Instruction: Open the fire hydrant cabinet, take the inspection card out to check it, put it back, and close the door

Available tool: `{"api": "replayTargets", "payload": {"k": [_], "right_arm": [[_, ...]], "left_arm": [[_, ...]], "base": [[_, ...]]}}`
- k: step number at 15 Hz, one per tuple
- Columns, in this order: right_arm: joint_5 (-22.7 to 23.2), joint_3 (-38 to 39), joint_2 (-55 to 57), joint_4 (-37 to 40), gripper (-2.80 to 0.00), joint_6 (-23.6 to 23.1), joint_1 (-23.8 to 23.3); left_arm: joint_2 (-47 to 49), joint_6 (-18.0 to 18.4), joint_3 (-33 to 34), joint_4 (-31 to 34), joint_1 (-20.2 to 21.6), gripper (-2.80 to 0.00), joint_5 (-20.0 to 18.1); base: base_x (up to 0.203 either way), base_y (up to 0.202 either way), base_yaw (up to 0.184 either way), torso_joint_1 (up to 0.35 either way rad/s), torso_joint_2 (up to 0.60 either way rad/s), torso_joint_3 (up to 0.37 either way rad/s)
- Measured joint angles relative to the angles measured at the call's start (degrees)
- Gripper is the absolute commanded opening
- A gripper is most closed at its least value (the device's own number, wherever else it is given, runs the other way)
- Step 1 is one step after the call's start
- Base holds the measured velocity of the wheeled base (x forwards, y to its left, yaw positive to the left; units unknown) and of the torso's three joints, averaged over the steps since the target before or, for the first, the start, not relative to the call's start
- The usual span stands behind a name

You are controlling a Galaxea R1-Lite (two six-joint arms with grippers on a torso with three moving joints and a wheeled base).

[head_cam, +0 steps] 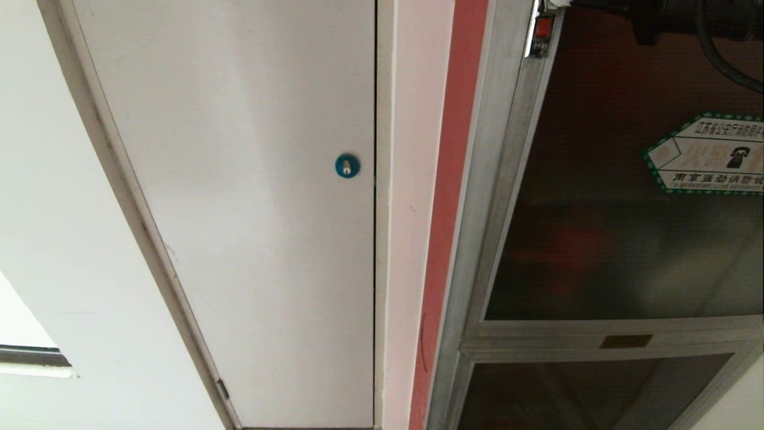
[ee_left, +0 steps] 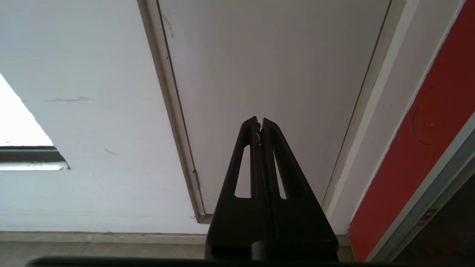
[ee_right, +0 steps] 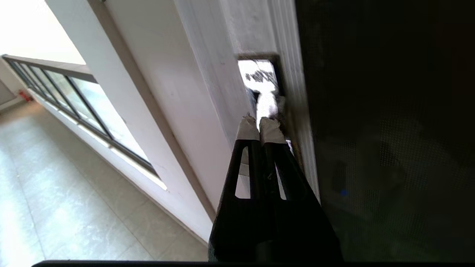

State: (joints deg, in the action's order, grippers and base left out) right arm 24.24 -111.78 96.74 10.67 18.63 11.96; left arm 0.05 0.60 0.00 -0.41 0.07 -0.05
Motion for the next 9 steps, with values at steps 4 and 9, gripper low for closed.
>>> {"api": "replayTargets", "payload": {"k": [4, 9], "right_arm": [[-1.40, 0.00, 0.11, 1.26, -2.80, -0.17, 0.38], [-3.81, -0.07, 0.61, 2.31, -2.80, -3.18, 1.62]], "left_arm": [[0.00, 0.02, 0.00, -0.01, 0.00, -2.80, 0.02], [0.00, 0.03, 0.00, -0.01, 0.00, -2.80, 0.04]], "base": [[0.000, 0.000, 0.000, 0.000, 0.00, 0.000], [0.000, 0.000, 0.000, 0.000, 0.00, 0.000]]}}
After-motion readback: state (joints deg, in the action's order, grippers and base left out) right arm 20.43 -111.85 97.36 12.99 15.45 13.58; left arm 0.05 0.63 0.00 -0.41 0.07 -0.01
